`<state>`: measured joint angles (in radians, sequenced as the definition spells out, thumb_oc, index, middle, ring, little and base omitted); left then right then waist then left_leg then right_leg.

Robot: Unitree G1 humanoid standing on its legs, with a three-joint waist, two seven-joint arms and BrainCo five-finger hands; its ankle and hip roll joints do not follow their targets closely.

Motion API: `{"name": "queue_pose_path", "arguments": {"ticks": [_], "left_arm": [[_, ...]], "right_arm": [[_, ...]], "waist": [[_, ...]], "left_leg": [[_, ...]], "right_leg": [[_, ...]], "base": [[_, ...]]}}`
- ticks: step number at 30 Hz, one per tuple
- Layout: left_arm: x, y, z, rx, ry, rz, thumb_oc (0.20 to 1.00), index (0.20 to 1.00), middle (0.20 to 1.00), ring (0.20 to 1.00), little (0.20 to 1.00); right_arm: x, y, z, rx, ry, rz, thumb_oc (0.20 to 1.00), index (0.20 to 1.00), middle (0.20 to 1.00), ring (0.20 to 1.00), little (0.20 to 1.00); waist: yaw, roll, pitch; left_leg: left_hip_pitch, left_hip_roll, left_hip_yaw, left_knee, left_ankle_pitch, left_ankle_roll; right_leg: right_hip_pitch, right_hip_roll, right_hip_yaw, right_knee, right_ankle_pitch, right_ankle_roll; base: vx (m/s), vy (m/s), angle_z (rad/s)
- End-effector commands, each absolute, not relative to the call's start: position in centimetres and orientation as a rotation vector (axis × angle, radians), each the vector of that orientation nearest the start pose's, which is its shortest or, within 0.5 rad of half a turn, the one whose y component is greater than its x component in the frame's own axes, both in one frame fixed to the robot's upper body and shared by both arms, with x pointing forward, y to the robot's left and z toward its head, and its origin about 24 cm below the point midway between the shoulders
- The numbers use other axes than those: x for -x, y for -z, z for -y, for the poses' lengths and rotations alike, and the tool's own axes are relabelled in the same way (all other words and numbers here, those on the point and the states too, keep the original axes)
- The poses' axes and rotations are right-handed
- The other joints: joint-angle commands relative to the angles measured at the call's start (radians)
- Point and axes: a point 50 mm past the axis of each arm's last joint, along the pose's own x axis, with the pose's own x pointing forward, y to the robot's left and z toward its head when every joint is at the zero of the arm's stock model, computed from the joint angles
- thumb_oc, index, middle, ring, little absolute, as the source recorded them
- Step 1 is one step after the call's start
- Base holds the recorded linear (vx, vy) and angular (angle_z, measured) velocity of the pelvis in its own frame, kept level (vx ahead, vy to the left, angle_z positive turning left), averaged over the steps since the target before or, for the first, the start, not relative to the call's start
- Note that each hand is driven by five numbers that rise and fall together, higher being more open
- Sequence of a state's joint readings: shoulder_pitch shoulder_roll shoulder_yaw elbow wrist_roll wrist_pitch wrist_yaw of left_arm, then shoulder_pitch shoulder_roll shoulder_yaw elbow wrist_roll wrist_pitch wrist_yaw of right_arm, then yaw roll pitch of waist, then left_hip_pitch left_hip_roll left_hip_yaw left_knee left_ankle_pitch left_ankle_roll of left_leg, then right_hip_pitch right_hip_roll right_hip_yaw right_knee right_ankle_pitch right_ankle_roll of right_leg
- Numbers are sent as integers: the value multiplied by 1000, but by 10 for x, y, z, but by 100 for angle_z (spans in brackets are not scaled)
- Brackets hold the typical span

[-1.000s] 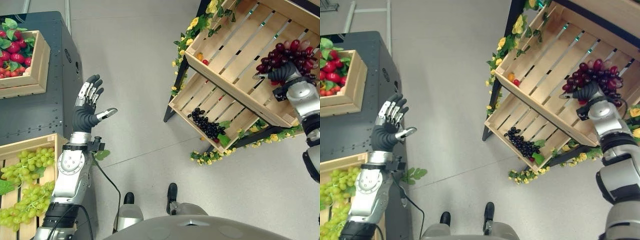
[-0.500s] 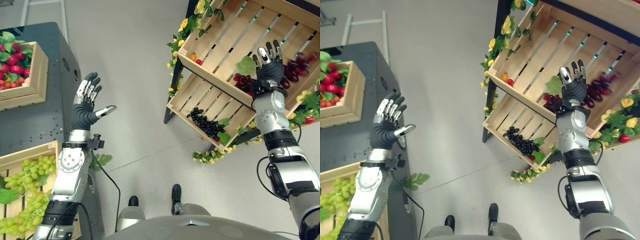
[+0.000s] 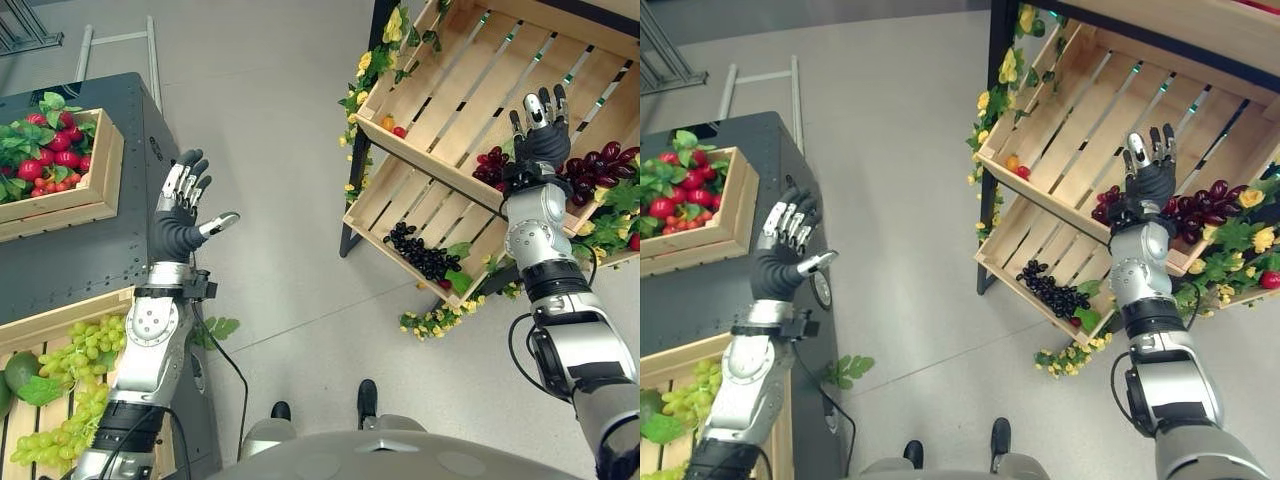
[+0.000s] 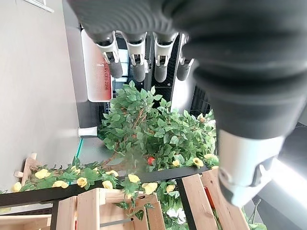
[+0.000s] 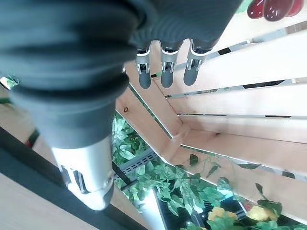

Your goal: Pick up the fruits from the basket on one side to the basket on the other side

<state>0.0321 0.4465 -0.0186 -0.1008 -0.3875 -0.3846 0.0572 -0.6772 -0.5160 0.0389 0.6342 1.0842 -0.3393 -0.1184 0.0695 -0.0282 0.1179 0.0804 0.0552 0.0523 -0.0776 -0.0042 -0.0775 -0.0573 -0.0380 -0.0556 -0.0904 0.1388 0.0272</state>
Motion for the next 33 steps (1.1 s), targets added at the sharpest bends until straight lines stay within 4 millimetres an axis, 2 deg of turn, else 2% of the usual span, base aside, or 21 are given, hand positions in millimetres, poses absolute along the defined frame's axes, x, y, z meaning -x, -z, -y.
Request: {"name": "queue_pose_path", "arguments": {"ticks": [1,3,5,7,11,15,22,27,33], "left_arm": [[-232,-129,-217,-37,41,532,1000,1000,1000,1000,1000],[-232,-130,-218,-37,35,539,1000,1000,1000,1000,1000],[-232,-131,-220,-44,28,544,1000,1000,1000,1000,1000],[-232,-132,-221,-50,21,549,1000,1000,1000,1000,1000],[-231,-129,-225,-36,-4,540,1000,1000,1000,1000,1000],[-229,-124,-230,-29,-41,526,1000,1000,1000,1000,1000],[-228,-114,-236,17,-91,492,1000,1000,1000,1000,1000],[-229,-103,-239,3,-116,447,1000,1000,1000,1000,1000],[-230,-100,-234,22,-109,443,1000,1000,1000,1000,1000]], "right_arm": [[-365,-191,267,-644,265,525,1000,1000,1000,1000,1000],[-365,-195,262,-571,225,526,1000,1000,1000,1000,1000],[-361,-204,253,-401,169,534,1000,1000,1000,1000,1000],[-355,-209,242,-313,106,562,1000,1000,1000,1000,1000],[-337,-204,226,-113,2,587,1000,1000,1000,1000,1000],[-321,-194,220,5,-38,598,1000,1000,1000,1000,1000],[-299,-186,204,59,-100,646,1000,1000,1000,1000,1000],[-289,-180,198,147,-117,660,1000,1000,1000,1000,1000],[-283,-173,194,147,-134,658,1000,1000,1000,1000,1000]], "waist": [[6,-51,-53],[4,-54,-53],[-1,-58,-53],[-6,-59,-52],[-14,-58,-56],[-20,-52,-61],[-24,-36,-69],[-24,-28,-79],[-18,-17,-75]], "left_leg": [[-55,-54,-8,9,-9,32],[-55,-54,-6,9,-7,31],[-54,-52,-4,9,-7,31],[-54,-51,-3,10,-7,31],[-53,-50,-3,10,-7,32],[-54,-53,-11,12,-9,35],[-56,-57,-26,22,-12,40],[-66,-53,-45,39,-11,35],[-93,-44,-86,71,-6,22]], "right_leg": [[46,-33,-4,45,-83,78],[46,-32,-6,44,-83,78],[44,-32,-5,45,-81,80],[43,-32,-3,47,-82,80],[46,-34,-6,48,-84,81],[49,-37,-12,51,-88,80],[57,-42,-25,61,-101,76],[63,-38,-43,72,-114,68],[64,-35,-76,83,-129,58]], "base": [[0,0,0],[0,0,0],[0,0,0],[0,0,0],[0,0,0],[0,0,0],[3,-9,3],[-4,-32,17],[-48,-73,32]]}}
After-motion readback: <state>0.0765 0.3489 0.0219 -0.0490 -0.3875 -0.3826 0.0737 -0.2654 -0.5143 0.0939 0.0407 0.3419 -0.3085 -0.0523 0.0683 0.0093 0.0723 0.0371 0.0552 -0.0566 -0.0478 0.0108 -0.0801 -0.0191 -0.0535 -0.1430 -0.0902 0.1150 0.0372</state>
